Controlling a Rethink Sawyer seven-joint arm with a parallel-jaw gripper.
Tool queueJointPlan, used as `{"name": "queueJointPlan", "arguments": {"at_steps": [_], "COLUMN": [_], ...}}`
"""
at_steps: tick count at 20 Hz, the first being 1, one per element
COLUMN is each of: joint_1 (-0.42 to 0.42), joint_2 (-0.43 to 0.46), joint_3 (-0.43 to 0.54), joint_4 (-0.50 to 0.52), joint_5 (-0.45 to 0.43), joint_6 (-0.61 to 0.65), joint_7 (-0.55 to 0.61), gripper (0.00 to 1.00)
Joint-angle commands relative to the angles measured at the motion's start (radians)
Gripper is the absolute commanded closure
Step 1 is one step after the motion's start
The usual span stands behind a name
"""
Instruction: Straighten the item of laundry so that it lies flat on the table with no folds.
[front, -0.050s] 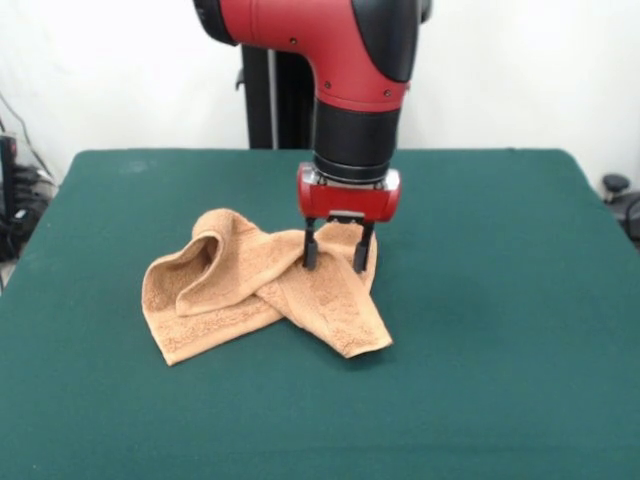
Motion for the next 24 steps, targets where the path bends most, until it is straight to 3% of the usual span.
{"name": "queueJointPlan", "arguments": {"at_steps": [1,19,20,24], "joint_1": [0.002,0.009,0.010,0.011], "joint_2": [0.070,0.067,0.068,0.068], "joint_3": [0.130,0.126,0.123,0.122], "joint_4": [0.026,0.024,0.024,0.023], "joint_5": [-0.042,-0.044,-0.043,-0.048], "joint_6": [-0.052,-0.055,-0.057,-0.068], "joint_7": [0.114,0.115,0.118,0.117], "gripper": [0.00,0.00,1.00,1.00]}}
